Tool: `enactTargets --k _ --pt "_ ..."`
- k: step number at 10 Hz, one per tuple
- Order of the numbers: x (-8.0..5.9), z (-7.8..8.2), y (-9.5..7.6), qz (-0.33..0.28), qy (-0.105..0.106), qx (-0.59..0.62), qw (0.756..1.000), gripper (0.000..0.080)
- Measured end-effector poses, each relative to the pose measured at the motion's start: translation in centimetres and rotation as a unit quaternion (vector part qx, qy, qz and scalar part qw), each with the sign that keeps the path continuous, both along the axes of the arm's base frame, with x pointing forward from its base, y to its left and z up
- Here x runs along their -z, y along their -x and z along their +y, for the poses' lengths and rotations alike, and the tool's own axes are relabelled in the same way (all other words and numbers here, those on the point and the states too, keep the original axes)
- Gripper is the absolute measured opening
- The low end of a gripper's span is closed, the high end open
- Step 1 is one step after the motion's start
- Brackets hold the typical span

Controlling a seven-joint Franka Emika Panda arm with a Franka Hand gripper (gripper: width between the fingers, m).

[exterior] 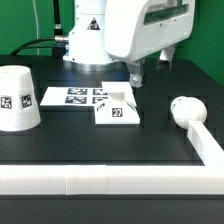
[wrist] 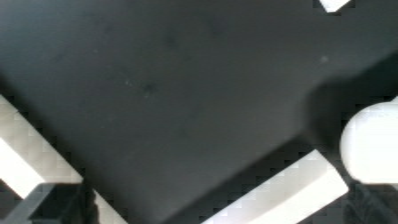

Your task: Assemble lamp

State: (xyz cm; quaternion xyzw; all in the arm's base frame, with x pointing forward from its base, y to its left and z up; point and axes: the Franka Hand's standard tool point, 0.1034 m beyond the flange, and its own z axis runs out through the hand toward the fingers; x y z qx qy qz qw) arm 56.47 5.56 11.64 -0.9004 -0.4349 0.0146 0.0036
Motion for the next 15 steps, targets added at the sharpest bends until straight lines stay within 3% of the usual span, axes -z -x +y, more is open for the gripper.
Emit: enactTargets --k 4,5,6,8,10,15 --pt "0.0 0.0 0.0 0.0 0.0 0.0 1.0 0.07" --pt "0.0 -0.3 1.3 -0.005 0.001 0.004 1.0 0.07" --pt "0.2 -1.0 4.0 -0.006 0.004 0.009 1.0 0.07" --pt "1.5 -2.2 7.6 -0.013 0.005 0.015 1.0 0.07" --pt "2.5 -3.4 9.6 -0.017 0.005 0.017 1.0 0.07" --pt "2.6 -3.3 9.7 -0.014 0.005 0.1 0.995 0.07"
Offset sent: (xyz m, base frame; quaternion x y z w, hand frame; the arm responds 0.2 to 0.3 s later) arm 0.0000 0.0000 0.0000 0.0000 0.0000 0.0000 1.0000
